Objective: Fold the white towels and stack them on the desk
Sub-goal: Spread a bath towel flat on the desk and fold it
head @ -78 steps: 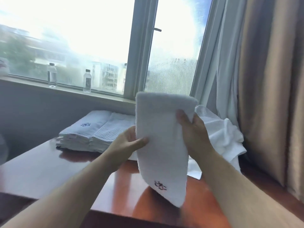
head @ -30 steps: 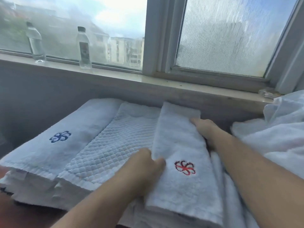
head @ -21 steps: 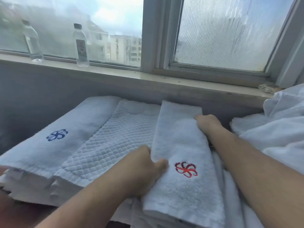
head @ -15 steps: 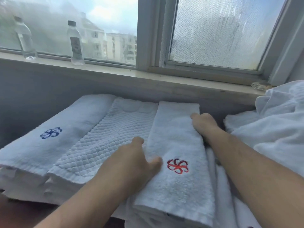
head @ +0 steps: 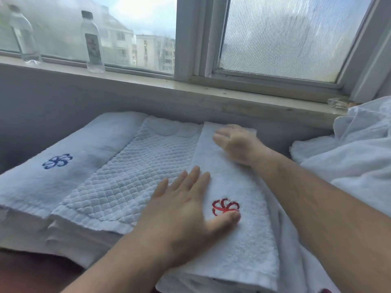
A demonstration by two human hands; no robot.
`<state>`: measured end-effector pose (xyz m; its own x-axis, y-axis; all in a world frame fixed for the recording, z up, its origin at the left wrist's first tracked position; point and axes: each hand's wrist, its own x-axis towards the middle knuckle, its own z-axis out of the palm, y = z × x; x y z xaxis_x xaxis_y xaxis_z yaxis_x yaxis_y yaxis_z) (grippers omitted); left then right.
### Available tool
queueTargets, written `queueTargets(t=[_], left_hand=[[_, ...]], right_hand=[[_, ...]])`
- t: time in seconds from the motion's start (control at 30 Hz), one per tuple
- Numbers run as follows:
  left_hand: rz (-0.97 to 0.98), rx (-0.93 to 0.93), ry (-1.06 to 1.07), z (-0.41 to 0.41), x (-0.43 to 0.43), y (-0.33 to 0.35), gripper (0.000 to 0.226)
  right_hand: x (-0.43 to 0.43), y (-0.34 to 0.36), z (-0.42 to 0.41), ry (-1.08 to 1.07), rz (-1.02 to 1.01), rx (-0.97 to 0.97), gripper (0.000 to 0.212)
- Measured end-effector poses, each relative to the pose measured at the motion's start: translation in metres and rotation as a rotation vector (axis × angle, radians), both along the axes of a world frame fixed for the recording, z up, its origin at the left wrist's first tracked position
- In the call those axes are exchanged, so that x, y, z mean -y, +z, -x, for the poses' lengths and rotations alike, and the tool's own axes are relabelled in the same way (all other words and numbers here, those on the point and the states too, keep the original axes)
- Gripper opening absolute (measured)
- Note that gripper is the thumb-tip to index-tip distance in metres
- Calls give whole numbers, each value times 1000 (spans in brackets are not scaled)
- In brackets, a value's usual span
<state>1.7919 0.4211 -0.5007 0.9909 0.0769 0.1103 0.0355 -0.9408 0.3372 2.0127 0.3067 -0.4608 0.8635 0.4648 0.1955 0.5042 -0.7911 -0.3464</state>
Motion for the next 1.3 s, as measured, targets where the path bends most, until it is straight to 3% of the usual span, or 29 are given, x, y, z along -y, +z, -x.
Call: queueTargets(t=[0.1,0.37,0.6,0.9,1.03,1.1,1.3], left_hand=[[14,-25,-12,1,-2,-1,121],[3,-91,-45,0,-5,-2,127],[-15,-146,-41,2,-2,5,123],[-93,32,38,89,38,4,74],[-34,170,-55,120,77,4,59],[22,247,-133,127,103,2,54],[195,222,-210,117,178,-32,49]], right_hand=[[-15,-15,-6,22,196,-131,56],[-16,-25,-10,11,180,-160,57],[-4,-1,48,64,243,-211,56],[92,4,193,128,-66,-314,41],[155,-1,242,63,-220,-237,23],[188,-9,264,-4,-357,-180,13],[268,-49,284,-399,-756,-100,21]])
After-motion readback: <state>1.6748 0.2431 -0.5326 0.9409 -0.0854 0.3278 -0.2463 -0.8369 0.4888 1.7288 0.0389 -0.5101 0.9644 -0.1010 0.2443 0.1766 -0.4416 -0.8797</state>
